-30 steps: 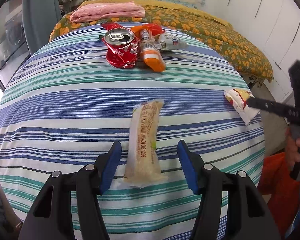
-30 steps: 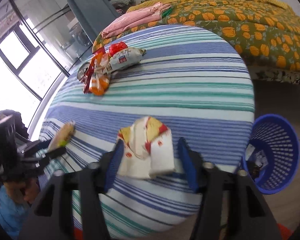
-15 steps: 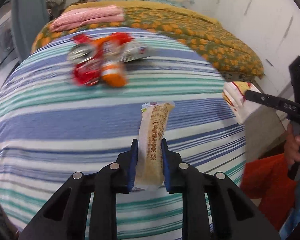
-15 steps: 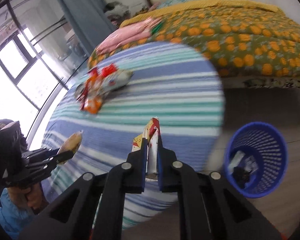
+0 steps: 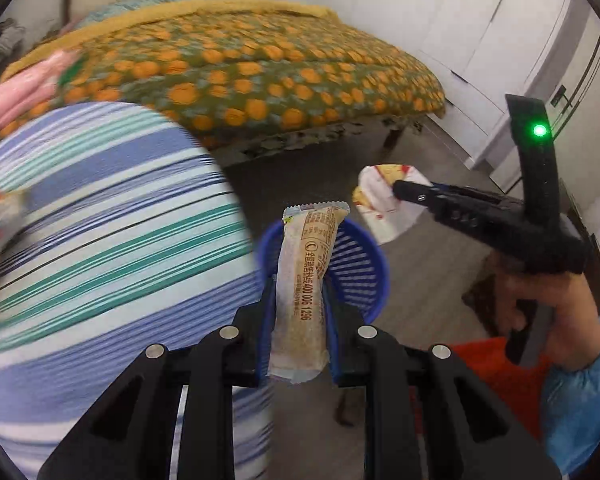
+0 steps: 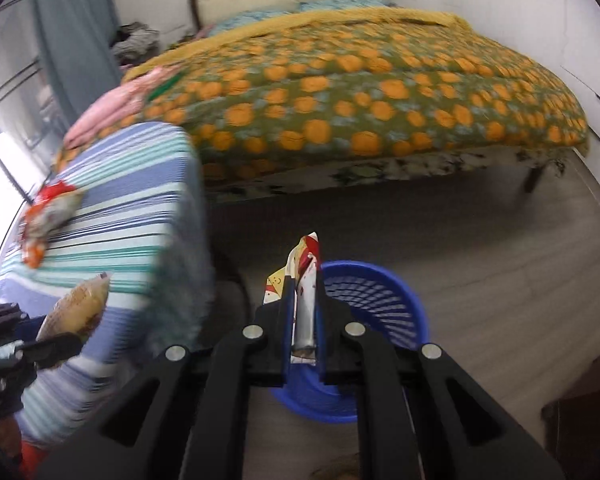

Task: Collect trash
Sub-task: 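Carry the bread bag and paper over the wastebasket and open both tools, then move both tools back over the striped table toward the remaining trash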

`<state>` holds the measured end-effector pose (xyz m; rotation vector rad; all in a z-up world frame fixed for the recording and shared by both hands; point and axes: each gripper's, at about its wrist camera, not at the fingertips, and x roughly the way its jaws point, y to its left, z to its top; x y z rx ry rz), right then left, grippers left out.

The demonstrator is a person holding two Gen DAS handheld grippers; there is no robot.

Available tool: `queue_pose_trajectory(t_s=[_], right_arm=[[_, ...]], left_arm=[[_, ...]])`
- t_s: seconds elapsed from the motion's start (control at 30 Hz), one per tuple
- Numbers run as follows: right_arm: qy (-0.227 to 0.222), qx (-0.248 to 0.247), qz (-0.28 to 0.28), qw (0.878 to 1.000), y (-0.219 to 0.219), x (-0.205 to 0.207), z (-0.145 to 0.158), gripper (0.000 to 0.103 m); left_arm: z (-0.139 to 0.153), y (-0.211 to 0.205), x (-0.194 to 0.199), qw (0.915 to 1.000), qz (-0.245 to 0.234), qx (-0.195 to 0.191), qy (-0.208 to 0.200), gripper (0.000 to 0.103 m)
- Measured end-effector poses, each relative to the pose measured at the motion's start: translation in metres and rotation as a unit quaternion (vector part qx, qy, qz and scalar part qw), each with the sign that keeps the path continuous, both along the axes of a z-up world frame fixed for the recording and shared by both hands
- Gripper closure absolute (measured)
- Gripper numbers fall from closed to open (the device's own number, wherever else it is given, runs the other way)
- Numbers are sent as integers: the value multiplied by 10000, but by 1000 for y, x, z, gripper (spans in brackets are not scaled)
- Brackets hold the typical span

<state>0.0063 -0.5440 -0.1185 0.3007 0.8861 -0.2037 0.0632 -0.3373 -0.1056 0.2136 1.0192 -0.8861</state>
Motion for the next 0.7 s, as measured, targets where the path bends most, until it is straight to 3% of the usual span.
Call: queue_pose_trajectory(t_s=[0.13,0.33,0.37,0.4,0.43,0.53,0.63,0.7], right_arm=[[175,132,-175,9996,-32,6,-25,94],[272,378,-333,9984,-67,15,-56,92],[293,477,-391,9977,-75,17,-64,79],[313,550,-429,9971,-78,17,-67,50],[315,626,-485,9964,-82,18,-71,43],[276,660,-627,9955,-91,14,-71,42],[126,568,-676,9960,-89,10,-59,41],[46,357,-715,9968,-81,5,-47,29]], left_arm=[[-30,-57,7,9998,-58,132,118,81],[-86,-108,25,9986,24,378,374,79],[-95,-116,28,9984,37,420,365,69],[-103,-121,30,9983,53,462,358,57],[-111,-127,33,9980,63,516,367,55],[-112,-129,33,9980,74,532,347,51],[-86,-111,23,9995,66,222,195,35],[-66,-94,16,10000,42,29,79,27]])
